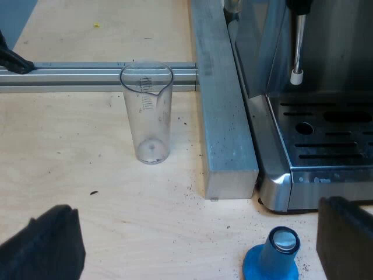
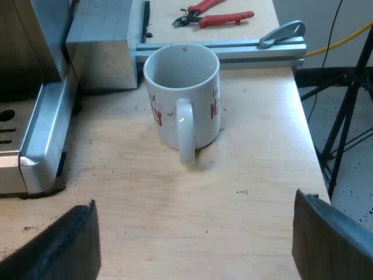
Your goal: Place mug into machine
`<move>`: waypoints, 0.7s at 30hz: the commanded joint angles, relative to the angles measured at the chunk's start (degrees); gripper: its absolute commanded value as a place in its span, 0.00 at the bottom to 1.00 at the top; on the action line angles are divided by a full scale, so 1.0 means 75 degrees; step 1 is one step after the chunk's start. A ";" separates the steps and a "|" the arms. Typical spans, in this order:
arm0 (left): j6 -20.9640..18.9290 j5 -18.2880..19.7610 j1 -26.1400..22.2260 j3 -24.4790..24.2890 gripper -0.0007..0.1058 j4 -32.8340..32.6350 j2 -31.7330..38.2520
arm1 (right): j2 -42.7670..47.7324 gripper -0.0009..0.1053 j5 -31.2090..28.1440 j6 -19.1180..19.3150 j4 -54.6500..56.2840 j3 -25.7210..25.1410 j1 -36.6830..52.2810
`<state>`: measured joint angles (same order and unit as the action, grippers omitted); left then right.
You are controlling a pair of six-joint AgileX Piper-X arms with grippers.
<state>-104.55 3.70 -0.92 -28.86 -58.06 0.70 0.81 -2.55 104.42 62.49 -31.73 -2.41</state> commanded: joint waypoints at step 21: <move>-0.0438 0.2624 0.2876 -0.0142 0.77 0.1661 -0.1047 | -0.2785 0.67 0.0809 -0.0006 0.1307 -0.1974 -0.0138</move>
<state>-107.34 22.36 18.10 -29.65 -46.87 -6.46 -19.41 2.32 104.19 72.09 -46.13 -3.31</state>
